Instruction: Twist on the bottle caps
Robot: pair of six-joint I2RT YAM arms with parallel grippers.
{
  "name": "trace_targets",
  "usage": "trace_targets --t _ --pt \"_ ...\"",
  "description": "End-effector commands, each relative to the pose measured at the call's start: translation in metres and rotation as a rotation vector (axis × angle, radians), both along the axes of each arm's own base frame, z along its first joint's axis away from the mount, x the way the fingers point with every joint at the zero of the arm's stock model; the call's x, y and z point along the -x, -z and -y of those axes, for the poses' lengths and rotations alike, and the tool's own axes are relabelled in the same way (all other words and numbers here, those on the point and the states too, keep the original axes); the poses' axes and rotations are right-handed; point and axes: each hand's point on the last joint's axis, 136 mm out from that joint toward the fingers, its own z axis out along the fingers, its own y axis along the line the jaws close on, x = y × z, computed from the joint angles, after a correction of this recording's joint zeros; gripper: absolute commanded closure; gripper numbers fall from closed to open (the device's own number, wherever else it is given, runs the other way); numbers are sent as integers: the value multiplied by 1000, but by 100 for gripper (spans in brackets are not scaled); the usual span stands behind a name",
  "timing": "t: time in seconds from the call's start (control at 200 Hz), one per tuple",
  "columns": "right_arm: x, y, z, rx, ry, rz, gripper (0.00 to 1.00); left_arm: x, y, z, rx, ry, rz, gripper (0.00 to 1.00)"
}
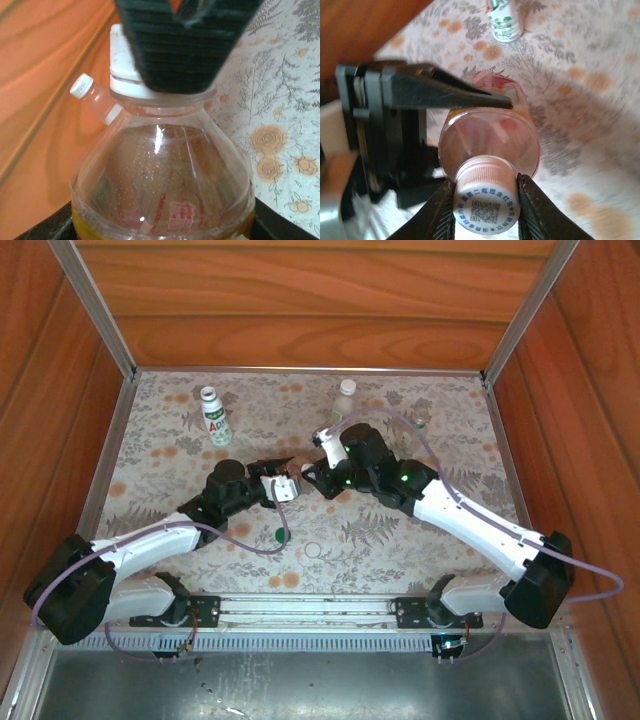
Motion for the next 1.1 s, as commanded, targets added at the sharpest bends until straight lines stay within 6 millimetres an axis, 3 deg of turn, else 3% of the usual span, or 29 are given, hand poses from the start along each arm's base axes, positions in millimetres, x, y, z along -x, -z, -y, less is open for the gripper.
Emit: trace_targets --t 0.0,0.095,0.18,0.285,0.405,0.649,0.944,1.099 --pt "7 -52 -32 -418 109 -302 100 9 5 9 -19 67 6 44" --pt "6 -47 -20 -334 123 -237 91 11 6 9 -19 74 0 44" --pt "8 -46 -5 -212 61 -79 70 11 6 9 -18 73 -1 44" --pt "17 -38 14 32 -137 177 45 11 6 8 -14 73 -4 43" --pt "11 -30 38 300 -262 396 36 11 8 6 -21 69 -1 43" --pt "25 -27 37 541 -719 743 29 11 6 3 -20 57 8 43" --pt "23 -11 17 619 -870 799 34 12 5 2 -20 56 16 44" --pt "20 -3 8 604 -867 783 45 13 5 2 -19 58 18 44"
